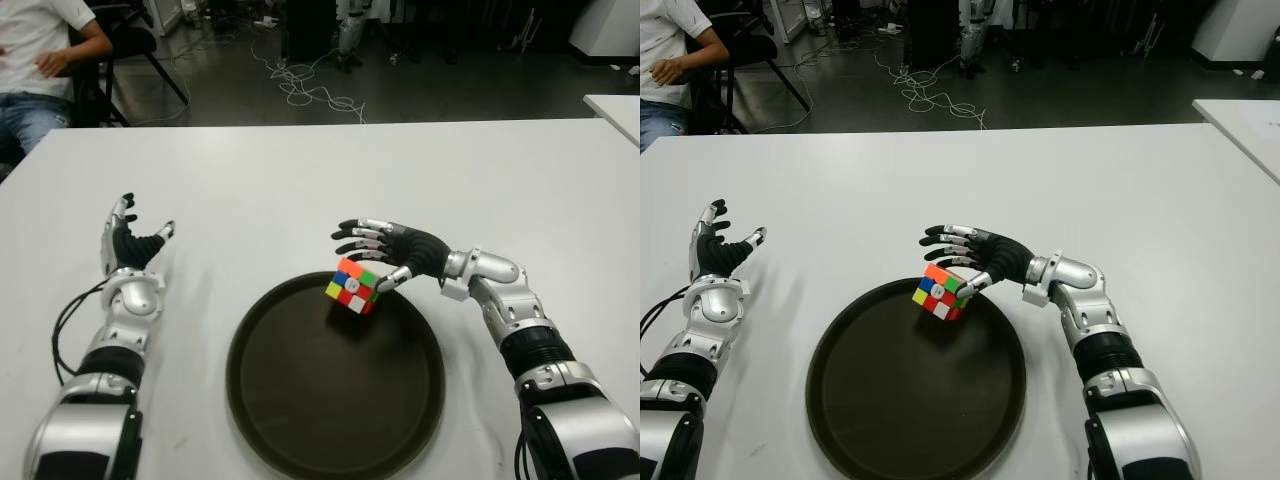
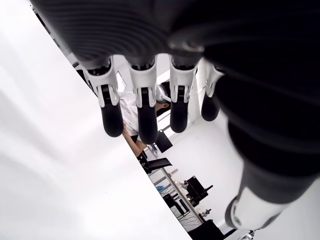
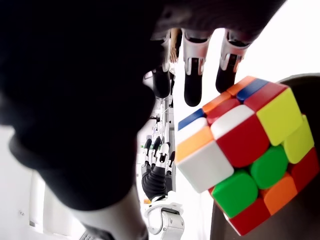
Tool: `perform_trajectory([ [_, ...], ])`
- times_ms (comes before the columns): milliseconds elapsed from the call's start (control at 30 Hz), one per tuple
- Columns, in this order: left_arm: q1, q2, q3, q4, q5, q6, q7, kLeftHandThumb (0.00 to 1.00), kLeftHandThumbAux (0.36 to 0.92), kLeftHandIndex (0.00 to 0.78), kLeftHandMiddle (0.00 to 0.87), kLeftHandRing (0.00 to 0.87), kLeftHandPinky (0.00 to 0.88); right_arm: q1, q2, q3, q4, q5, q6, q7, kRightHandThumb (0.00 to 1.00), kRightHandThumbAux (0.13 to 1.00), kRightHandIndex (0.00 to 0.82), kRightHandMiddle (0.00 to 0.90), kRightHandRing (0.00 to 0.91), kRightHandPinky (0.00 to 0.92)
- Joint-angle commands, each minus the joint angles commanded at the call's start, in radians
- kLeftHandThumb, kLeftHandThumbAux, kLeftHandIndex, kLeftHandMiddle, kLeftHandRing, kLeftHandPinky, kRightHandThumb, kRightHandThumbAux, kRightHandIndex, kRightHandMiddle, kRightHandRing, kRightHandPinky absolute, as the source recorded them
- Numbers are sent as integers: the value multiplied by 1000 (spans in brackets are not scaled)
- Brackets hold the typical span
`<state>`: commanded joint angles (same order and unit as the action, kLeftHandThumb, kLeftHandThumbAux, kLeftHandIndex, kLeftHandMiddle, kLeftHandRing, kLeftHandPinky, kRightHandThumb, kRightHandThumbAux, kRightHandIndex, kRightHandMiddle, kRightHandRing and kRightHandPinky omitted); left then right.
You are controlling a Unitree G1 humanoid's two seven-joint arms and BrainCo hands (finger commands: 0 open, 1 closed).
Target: Pick up the Rubik's Cube and put it in the plate
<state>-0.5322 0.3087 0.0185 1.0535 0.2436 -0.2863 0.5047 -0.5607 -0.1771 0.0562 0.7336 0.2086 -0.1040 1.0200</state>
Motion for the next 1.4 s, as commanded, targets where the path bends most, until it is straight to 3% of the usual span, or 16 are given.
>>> perform_trajectory([
  [600, 3, 2, -1, -6, -2, 5, -12, 274, 758, 97, 154, 168, 200, -8, -6, -7, -11, 11, 58, 23, 108, 986, 100, 146, 155, 164],
  [1100, 5, -1, 6, -12, -9, 0, -12, 291, 752, 105, 156, 166, 189, -39, -33, -7, -24, 76, 261, 175, 43, 979, 93, 129, 123, 124],
  [1400, 5, 1, 5, -7, -8, -7, -14, 294, 750, 109, 158, 169, 199, -44, -38, -18, -33, 93, 324, 183, 108, 989, 95, 138, 143, 148],
])
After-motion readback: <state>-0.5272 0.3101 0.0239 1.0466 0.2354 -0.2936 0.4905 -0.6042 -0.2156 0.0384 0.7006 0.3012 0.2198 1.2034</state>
